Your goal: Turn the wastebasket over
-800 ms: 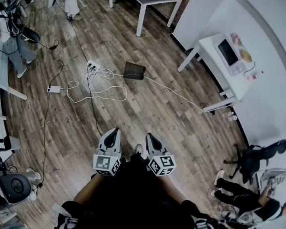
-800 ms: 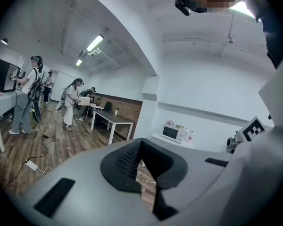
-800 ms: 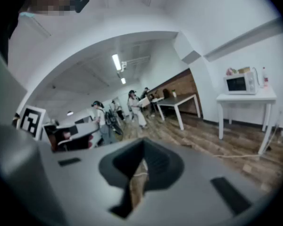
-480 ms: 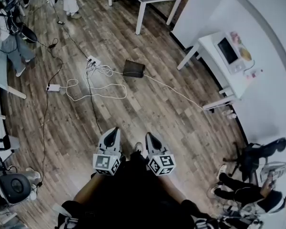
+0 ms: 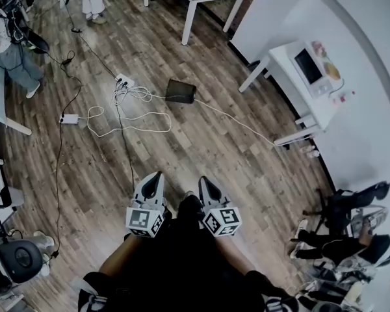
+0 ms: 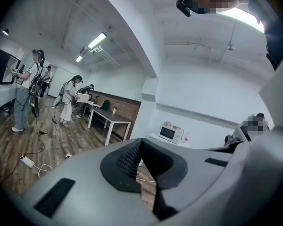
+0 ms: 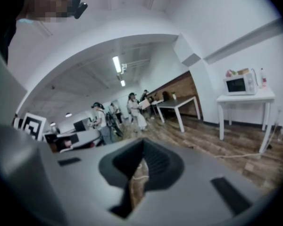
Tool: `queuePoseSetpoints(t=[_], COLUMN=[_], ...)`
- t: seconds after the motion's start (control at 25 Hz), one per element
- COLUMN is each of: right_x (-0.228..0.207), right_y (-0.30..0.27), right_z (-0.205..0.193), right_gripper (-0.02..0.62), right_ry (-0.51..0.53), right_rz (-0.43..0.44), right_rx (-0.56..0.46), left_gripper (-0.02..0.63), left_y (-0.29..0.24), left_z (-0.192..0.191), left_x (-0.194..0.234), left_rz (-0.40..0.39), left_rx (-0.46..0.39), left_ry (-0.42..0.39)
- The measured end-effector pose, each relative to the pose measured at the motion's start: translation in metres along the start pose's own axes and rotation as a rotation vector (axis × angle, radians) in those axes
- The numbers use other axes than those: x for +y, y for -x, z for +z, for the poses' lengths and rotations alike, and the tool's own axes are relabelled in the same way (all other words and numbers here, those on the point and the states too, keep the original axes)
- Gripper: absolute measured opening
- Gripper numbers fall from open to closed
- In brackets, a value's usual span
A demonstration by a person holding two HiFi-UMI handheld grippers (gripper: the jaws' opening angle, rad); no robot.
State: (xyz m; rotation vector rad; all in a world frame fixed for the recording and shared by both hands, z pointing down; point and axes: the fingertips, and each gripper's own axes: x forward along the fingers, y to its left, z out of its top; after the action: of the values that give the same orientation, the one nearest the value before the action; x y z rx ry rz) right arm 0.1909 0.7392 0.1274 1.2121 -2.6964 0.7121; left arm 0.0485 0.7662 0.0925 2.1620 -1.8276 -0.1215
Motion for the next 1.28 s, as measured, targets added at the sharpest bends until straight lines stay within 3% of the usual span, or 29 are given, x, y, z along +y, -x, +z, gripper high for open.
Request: queuePoseSetpoints(t=[0.32, 0.56, 0.92, 1.28], right_x=[-0.004, -0.029, -0.094, -0.164], right_y=[-0.021, -0.062, -0.145, -0.233], right_z=[-0.002, 0.009, 0.044, 0.111], right_gripper=[0.032, 0.032, 0.032, 0.032], right_ry=[-0.021, -0.028, -0.052, -0.030], right_rz=[-0.026, -0.017, 0.011, 0.062], right_rx=[0.014, 0.021, 0.037, 0.061], left_gripper=[0.034, 0.034, 0.034, 0.034], left_y=[-0.009, -0.052, -0.157, -0.274], left_z=[-0.012, -0.012, 0.001, 0.033], left_x=[0.024, 0.039, 0.068, 0.091], left_rz=[0.020, 0.034, 0.087, 0.162], left_rx=[0.036, 0.060, 0.084, 0.061], left_ry=[0.022, 0.019, 0.008, 0.013])
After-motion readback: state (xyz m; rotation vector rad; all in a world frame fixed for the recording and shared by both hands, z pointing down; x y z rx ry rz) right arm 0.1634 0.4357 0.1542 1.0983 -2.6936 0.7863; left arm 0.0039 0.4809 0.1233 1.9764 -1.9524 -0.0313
